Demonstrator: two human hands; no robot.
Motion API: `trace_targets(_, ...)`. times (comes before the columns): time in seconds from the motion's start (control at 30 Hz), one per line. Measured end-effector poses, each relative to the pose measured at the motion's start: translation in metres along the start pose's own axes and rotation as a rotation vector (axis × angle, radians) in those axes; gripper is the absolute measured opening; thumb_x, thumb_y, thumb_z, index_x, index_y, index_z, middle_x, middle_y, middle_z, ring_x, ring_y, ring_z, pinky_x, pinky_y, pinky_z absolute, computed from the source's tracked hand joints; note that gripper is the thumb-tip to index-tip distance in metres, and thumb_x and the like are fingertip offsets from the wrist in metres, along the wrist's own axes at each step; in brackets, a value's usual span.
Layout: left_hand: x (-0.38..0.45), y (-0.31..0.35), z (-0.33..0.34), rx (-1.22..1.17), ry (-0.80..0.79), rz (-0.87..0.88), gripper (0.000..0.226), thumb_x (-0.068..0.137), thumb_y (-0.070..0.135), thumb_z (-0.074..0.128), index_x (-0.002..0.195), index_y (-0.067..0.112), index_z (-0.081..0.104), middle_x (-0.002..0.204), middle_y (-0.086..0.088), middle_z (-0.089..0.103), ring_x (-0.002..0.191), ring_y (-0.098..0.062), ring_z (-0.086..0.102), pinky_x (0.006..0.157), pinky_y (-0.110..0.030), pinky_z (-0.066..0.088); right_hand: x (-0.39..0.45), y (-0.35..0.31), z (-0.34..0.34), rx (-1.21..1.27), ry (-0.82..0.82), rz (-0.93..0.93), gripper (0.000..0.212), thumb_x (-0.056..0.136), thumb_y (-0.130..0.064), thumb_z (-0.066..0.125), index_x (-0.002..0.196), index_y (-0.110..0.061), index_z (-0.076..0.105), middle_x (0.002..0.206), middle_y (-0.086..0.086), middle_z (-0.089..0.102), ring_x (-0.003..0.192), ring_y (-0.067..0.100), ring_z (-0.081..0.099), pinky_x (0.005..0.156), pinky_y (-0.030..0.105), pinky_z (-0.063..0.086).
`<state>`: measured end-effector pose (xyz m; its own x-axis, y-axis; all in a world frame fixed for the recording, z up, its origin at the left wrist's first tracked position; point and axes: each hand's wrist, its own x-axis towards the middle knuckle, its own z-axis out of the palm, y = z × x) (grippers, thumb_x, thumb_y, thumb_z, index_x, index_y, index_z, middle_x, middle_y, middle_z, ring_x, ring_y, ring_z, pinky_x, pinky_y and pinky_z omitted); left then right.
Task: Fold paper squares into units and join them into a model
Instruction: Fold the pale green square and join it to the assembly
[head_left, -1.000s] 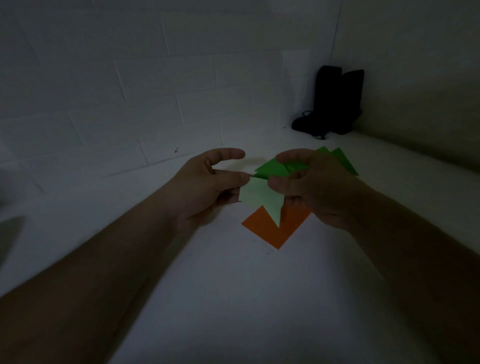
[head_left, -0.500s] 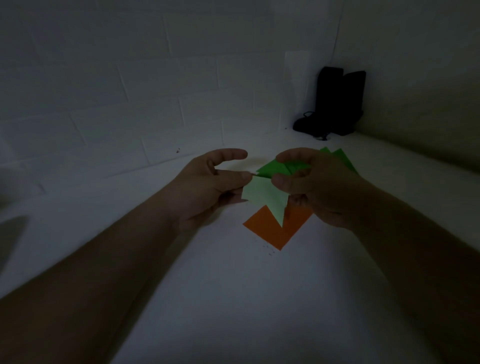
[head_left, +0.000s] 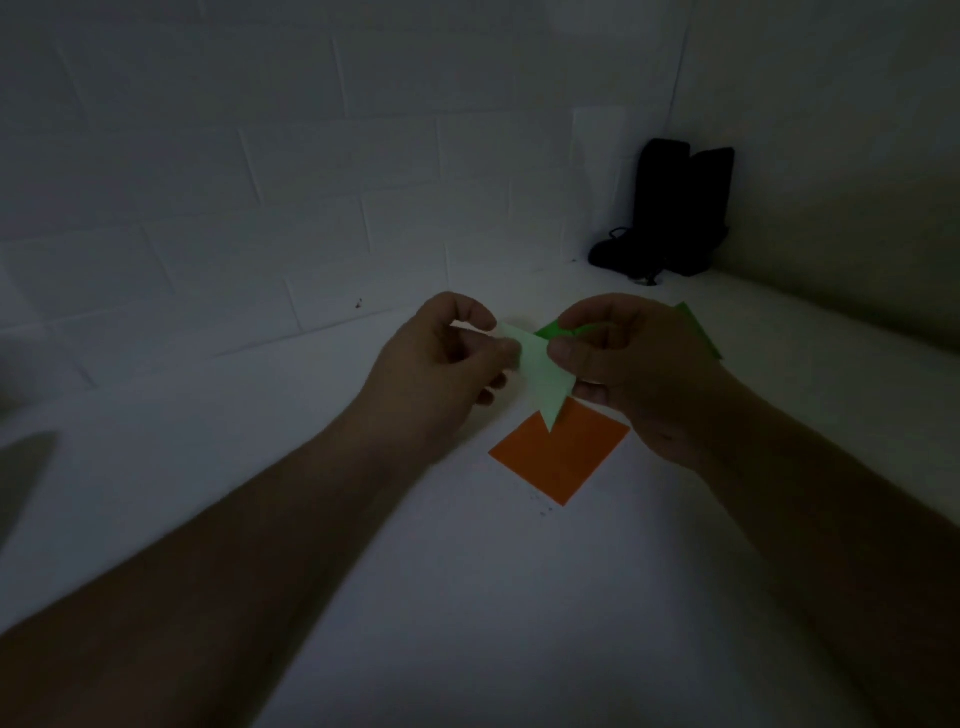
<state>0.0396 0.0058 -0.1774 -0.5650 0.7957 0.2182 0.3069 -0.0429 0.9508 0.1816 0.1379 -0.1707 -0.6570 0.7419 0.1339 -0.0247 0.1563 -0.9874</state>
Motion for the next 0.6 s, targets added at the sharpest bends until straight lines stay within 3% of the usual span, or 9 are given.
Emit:
trace_targets(0.13, 0.0003, 0.0009, 0.0062, -0.267, -0.087, -0.122, 0.022, 0.096, 0.006, 0.066, 0.108, 0.014, 0.050, 0.113, -0.020, 0.070, 0.095, -0.027, 0.072, 0.085, -0.035, 0.062, -0.0037, 0.0014, 0.0068, -0.019, -0.019, -0.113, 0.019, 0.082, -0.003, 0.078, 0.086, -0.020, 0.071, 0.085, 0.017, 0.072, 0.090, 0.042, 0.070, 0.083, 0.067, 0.056)
trace_targets(0.27, 0.0004, 0.0008, 0.0070, -0.360, -0.132, -0.099, 0.020, 0.096, -0.002, 0.063, 0.106, 0.009, 0.050, 0.100, -0.023, 0.068, 0.087, -0.029, 0.073, 0.080, -0.035, 0.062, -0.0064, -0.0008, 0.0095, 0.023, -0.071, -0.136, 0.021, 0.080, -0.002, 0.078, 0.090, -0.019, 0.070, 0.075, 0.005, 0.072, 0.083, 0.036, 0.070, 0.086, 0.064, 0.056)
trace_targets(0.37, 0.0014, -0.0012, 0.0067, -0.331, -0.124, -0.065, 0.019, 0.095, -0.004, 0.063, 0.103, 0.010, 0.053, 0.087, -0.016, 0.064, 0.087, -0.032, 0.070, 0.081, -0.039, 0.062, -0.0035, -0.0028, 0.0060, 0.127, -0.140, -0.021, 0.024, 0.083, -0.024, 0.073, 0.106, -0.019, 0.067, 0.094, 0.003, 0.073, 0.085, 0.018, 0.072, 0.080, 0.041, 0.062)
trace_targets(0.47, -0.0006, 0.0010, 0.0044, -0.354, -0.195, -0.064, 0.026, 0.095, -0.005, 0.063, 0.109, 0.012, 0.050, 0.087, -0.012, 0.071, 0.089, -0.037, 0.066, 0.080, -0.045, 0.054, 0.0001, -0.0031, 0.0017, 0.145, -0.224, 0.135, 0.035, 0.097, -0.053, 0.055, 0.125, -0.032, 0.057, 0.128, 0.005, 0.064, 0.099, 0.020, 0.073, 0.072, 0.036, 0.062)
trace_targets(0.53, -0.0031, 0.0041, 0.0033, -0.366, -0.260, -0.053, 0.030, 0.095, -0.007, 0.061, 0.112, 0.012, 0.047, 0.101, -0.020, 0.075, 0.089, -0.038, 0.067, 0.079, -0.044, 0.055, 0.0003, -0.0036, 0.0031, 0.242, -0.246, 0.231, 0.031, 0.102, -0.054, 0.046, 0.124, -0.035, 0.055, 0.122, 0.004, 0.066, 0.092, 0.020, 0.076, 0.067, 0.038, 0.062)
trace_targets(0.6, -0.0043, 0.0049, 0.0037, -0.371, -0.302, -0.036, 0.028, 0.095, -0.012, 0.057, 0.110, 0.010, 0.049, 0.102, -0.022, 0.076, 0.085, -0.033, 0.070, 0.072, -0.037, 0.058, -0.0010, -0.0034, 0.0026, 0.297, -0.239, 0.272, 0.028, 0.103, -0.047, 0.048, 0.122, -0.029, 0.055, 0.107, 0.004, 0.073, 0.089, 0.024, 0.077, 0.070, 0.042, 0.062)
